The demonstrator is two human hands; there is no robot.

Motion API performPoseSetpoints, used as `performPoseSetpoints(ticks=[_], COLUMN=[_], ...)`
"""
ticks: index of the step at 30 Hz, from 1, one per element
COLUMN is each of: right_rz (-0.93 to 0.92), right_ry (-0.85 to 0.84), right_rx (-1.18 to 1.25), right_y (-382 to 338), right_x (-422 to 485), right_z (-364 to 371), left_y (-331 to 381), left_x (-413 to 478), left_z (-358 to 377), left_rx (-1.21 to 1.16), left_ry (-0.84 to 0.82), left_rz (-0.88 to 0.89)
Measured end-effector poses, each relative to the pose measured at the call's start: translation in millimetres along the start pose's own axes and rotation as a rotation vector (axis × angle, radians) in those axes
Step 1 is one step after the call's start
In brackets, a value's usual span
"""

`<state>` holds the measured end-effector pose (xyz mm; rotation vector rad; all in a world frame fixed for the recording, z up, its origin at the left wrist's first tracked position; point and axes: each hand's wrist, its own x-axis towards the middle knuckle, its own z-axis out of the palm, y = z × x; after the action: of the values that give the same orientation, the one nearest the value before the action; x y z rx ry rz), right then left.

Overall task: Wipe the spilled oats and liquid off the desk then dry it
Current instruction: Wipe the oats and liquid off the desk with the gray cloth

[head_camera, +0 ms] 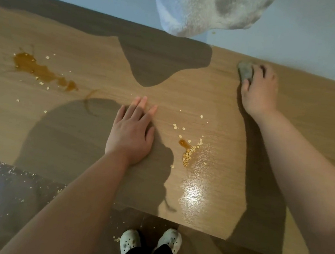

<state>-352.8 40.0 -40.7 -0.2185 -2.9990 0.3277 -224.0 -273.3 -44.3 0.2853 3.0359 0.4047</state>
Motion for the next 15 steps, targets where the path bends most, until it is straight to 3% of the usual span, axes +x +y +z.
performPoseSetpoints(ticks=[2, 4, 8, 11, 13, 15], right_rz=[0.186, 0.190, -0.298, -0.491, -0.421, -0.207], right_ry=[0.002, -0.034, -0.128, -0.224, -0.186, -0.125], right_rx=[0.006, 0.008, 0.058, 0.087, 0.108, 0.145], right_y=[-25, -48, -50, -7, 14, 14], right_x=[17, 23, -18, -53, -45, -14], right_z=[8, 13, 5, -10, -16, -12], left_y=[0, 0, 0, 1, 1, 1], left_x=[0, 0, 0, -1, -1, 0], left_z=[0, 1, 0, -1, -2, -1], left_rx=[0.008, 0.013, -0.008, -0.016, -0.008, -0.004], left_ry=[-0.014, -0.018, -0.012, -0.026, -0.023, -0.027], left_rz=[-0.005, -0.007, -0.010, -0.018, -0.028, -0.031])
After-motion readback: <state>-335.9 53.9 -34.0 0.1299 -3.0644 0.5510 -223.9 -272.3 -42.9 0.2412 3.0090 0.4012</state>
